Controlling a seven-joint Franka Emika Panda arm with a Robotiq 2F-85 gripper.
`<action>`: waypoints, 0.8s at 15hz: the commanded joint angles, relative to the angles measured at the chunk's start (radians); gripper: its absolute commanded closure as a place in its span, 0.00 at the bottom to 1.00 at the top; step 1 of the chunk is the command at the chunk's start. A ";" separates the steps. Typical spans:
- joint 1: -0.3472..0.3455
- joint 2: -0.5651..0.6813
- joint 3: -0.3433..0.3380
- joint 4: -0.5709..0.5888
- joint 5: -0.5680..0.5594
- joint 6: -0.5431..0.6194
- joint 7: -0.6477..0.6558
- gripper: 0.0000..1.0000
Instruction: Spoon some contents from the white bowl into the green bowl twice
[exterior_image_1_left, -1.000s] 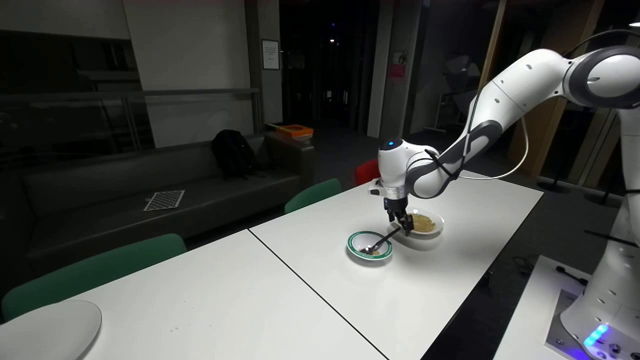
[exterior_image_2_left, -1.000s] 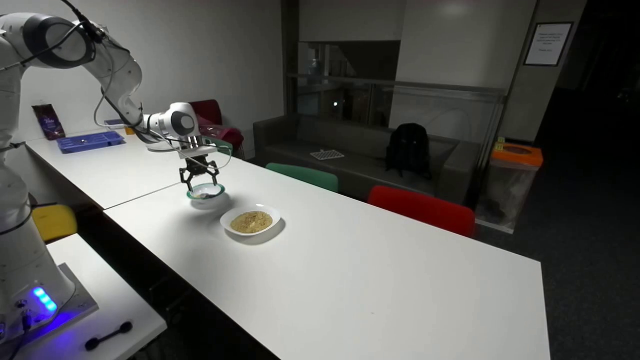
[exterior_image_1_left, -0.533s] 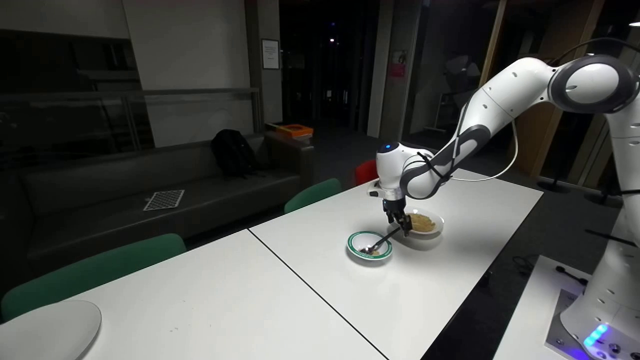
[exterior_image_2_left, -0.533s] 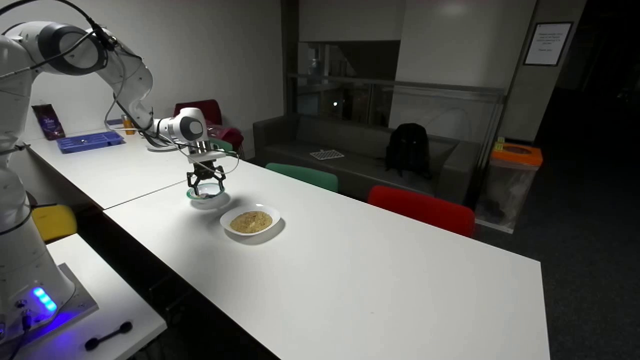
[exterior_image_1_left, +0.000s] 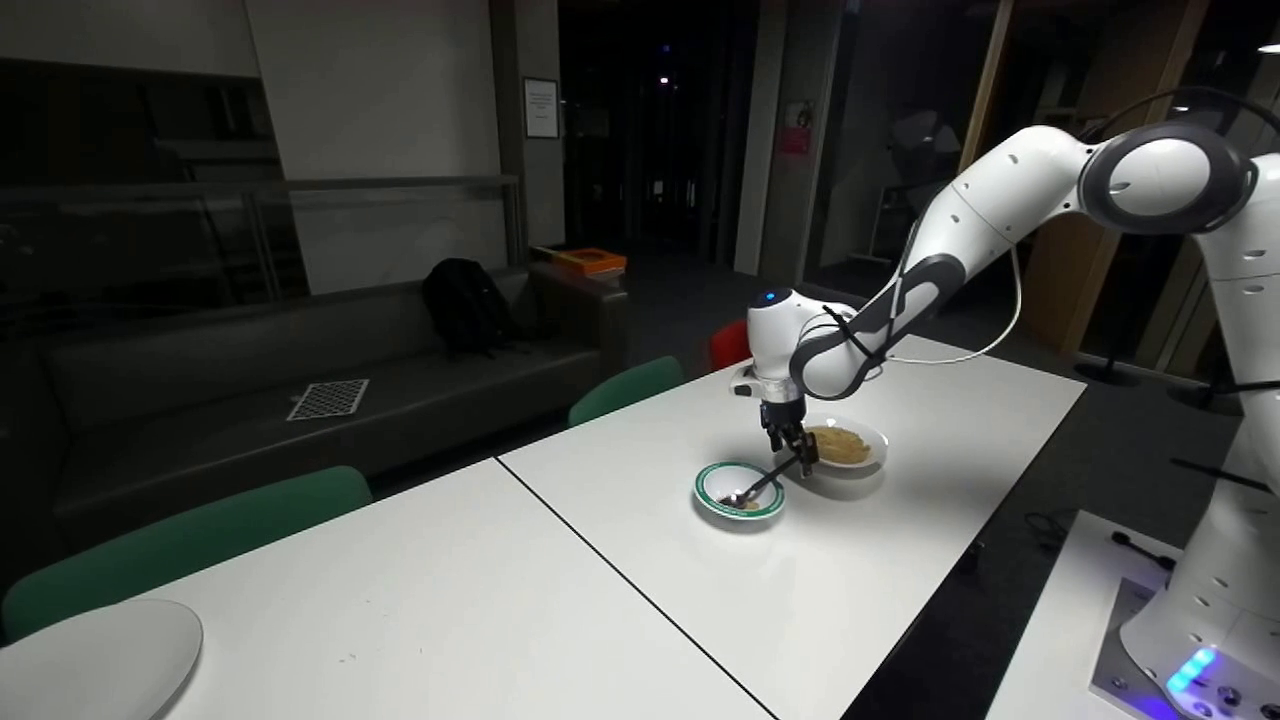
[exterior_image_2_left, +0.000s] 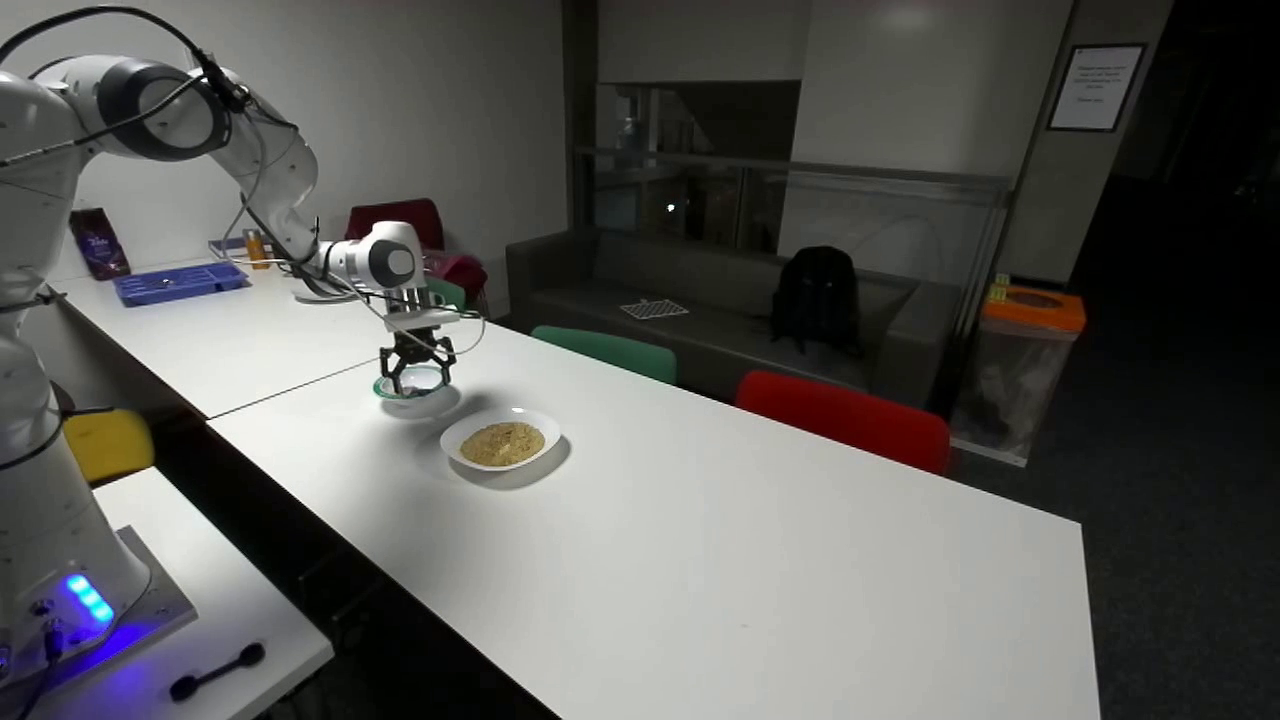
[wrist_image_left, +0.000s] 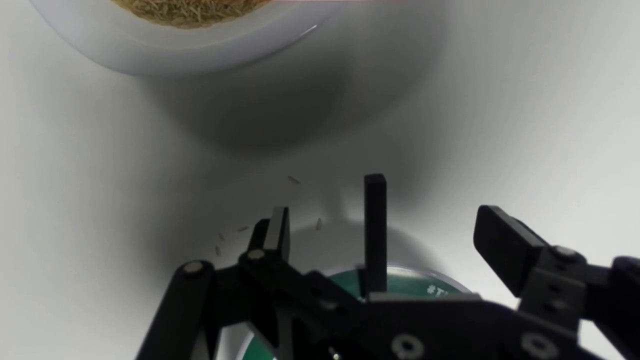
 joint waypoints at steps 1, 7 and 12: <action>-0.024 0.013 0.018 0.033 0.028 -0.026 -0.038 0.02; -0.027 0.016 0.017 0.039 0.031 -0.029 -0.038 0.55; -0.025 0.018 0.017 0.039 0.029 -0.033 -0.036 0.92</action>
